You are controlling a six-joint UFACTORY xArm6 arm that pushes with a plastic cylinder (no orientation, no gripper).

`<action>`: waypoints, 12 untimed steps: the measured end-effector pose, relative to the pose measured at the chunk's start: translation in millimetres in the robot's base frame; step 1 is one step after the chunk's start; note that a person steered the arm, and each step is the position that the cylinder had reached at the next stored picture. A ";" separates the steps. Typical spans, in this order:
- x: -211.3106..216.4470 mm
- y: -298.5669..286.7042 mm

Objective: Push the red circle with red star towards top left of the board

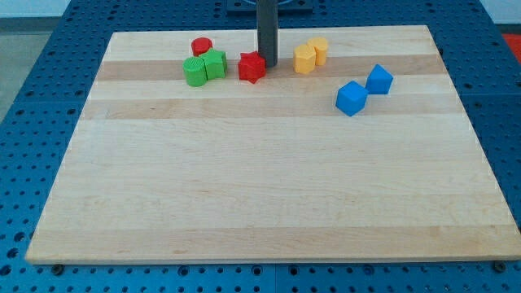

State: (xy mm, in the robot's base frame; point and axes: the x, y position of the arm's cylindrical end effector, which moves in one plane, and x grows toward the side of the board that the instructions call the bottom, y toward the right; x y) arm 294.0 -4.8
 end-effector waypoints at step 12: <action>5.9 -37.4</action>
State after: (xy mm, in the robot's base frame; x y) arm 300.0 -42.2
